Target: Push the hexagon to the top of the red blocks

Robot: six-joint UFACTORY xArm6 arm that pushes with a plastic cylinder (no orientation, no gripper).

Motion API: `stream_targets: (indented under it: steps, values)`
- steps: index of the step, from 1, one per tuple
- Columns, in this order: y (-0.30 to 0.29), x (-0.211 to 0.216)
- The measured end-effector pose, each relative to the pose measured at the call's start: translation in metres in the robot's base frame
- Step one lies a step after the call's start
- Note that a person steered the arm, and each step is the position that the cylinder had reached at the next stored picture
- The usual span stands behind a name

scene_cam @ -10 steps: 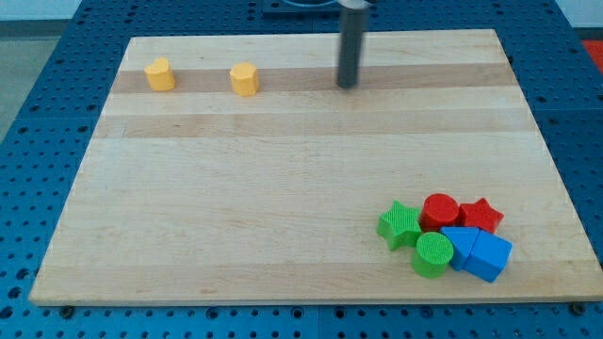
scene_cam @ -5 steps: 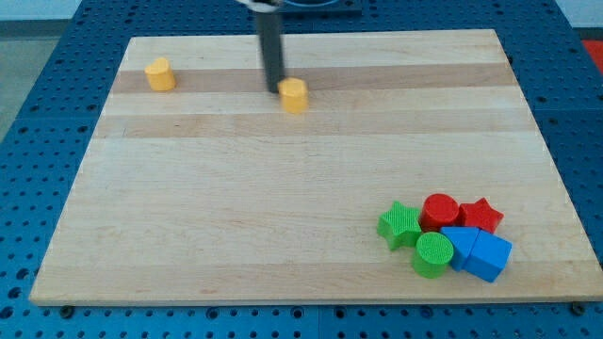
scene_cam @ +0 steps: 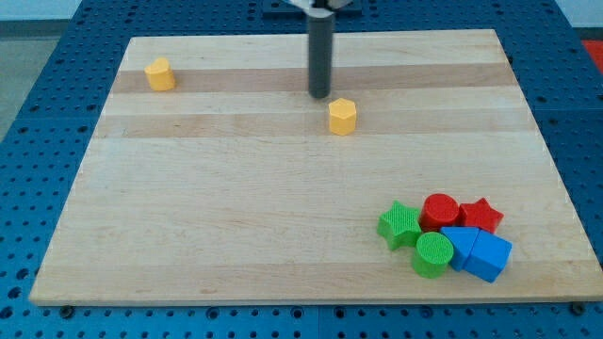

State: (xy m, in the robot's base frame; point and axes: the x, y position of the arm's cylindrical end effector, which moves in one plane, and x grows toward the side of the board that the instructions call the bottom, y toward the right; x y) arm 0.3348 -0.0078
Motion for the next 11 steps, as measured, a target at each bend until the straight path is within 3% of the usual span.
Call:
stream_targets:
  steps: [1, 2, 3, 4, 5, 6, 7, 8, 9, 11]
  values:
    - [0.017, 0.04]
    - [0.086, 0.078]
    - [0.125, 0.09]
    - [0.093, 0.083]
    - [0.082, 0.041]
    - [0.115, 0.026]
    - [0.166, 0.064]
    - [0.207, 0.129]
    - [0.213, 0.135]
    - [0.162, 0.112]
